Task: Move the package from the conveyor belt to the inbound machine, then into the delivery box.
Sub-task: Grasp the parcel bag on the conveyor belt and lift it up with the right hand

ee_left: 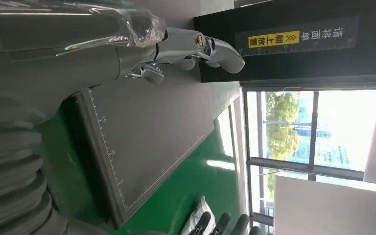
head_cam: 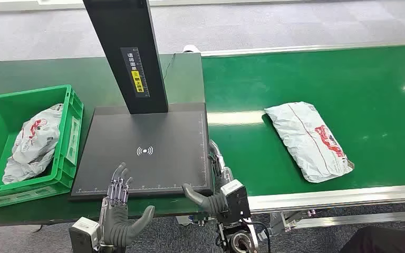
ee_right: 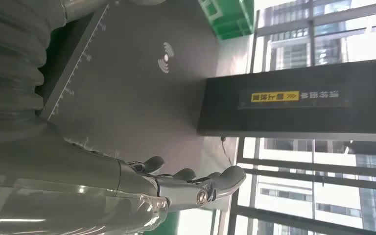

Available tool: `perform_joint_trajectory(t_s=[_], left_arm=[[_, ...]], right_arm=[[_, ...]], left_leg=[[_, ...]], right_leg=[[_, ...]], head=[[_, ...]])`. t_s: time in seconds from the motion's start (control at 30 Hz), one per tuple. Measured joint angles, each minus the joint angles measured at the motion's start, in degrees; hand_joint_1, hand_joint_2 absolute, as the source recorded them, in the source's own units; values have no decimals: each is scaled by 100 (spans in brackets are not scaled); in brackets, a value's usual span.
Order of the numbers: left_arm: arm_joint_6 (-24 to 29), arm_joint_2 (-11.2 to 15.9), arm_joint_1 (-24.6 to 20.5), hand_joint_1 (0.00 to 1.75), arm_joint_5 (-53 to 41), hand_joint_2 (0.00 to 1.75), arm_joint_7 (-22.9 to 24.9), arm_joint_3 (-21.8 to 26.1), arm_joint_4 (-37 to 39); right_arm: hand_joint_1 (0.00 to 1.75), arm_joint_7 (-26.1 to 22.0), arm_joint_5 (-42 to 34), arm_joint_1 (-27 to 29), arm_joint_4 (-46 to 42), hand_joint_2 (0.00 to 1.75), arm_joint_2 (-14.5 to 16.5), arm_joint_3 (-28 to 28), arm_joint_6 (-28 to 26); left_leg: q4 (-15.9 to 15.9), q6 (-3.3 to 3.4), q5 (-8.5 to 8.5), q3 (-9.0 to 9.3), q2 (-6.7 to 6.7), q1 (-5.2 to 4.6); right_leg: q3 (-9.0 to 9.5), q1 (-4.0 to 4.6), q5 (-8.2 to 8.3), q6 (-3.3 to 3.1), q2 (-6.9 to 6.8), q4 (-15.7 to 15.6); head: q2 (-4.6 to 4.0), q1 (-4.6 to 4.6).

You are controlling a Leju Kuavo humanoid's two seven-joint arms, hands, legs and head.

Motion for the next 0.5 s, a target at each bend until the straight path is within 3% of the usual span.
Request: perform_joint_trajectory(t_s=[0.17,0.37,0.5], left_arm=[[-143,0,-91,0,9,175,-16,1,67],[-286,1,-305,0,91,175,-117,14,346],[-294,2,-364,0,102,175,-127,15,449]], right_arm=[[0,610,739,-499,29,175,-287,-261,-54],[0,761,979,-2084,1689,175,-1213,-1218,-265],[0,822,1013,-2550,2347,175,-1500,-1480,-348]], left_leg=[[2,7,5,3,1,-3],[22,29,21,-6,-4,-10],[23,28,21,-8,-1,-10]], right_leg=[[2,-3,7,4,0,-2],[5,-11,33,27,-4,-2],[-2,-9,37,25,-2,-2]], head=[[-1,-1],[-1,-1],[-1,-2]])
